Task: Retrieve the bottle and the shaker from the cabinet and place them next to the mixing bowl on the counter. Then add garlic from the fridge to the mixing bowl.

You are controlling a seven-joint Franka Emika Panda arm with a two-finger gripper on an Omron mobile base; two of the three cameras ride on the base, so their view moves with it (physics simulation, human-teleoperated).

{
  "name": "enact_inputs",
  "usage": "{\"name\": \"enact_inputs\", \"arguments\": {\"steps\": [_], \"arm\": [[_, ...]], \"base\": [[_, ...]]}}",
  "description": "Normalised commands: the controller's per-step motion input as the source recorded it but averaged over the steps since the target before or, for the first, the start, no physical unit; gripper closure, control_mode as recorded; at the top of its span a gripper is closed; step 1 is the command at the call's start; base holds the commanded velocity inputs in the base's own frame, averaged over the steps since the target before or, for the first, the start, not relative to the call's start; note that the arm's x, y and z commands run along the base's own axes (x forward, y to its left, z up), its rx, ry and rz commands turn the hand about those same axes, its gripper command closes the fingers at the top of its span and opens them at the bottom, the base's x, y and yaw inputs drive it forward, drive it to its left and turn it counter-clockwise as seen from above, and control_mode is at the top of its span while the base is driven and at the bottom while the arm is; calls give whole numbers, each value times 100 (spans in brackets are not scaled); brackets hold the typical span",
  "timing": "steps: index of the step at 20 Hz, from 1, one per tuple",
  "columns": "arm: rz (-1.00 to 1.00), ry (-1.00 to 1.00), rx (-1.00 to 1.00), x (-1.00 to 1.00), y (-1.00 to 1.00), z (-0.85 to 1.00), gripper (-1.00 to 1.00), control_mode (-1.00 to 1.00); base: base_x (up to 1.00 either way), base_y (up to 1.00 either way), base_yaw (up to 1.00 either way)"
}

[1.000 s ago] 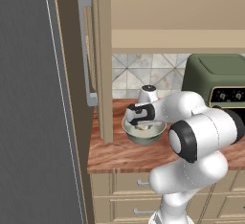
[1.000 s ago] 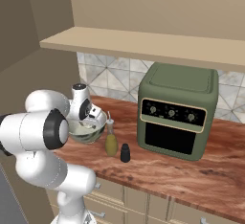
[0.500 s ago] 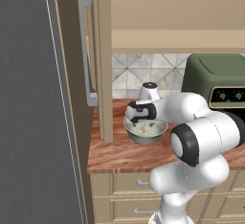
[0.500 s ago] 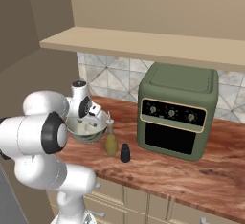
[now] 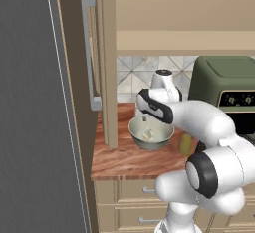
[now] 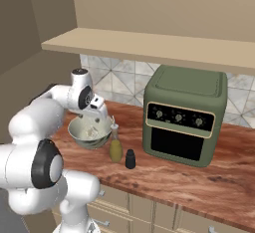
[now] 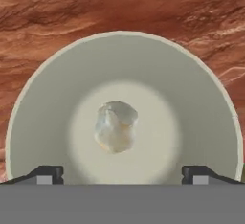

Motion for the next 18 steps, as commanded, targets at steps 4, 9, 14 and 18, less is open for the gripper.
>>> {"name": "enact_inputs", "arguments": {"steps": [4,9,14,18], "arm": [[0,-3,5,-93,-24,66,-100,-100],[0,-10,1,-93,-18,74,-100,-100],[0,-14,0,-99,-5,72,-100,-100],[0,-17,0,-100,0,68,-100,-100]], "base": [[0,0,0],[0,0,0],[0,0,0],[0,0,0]]}}
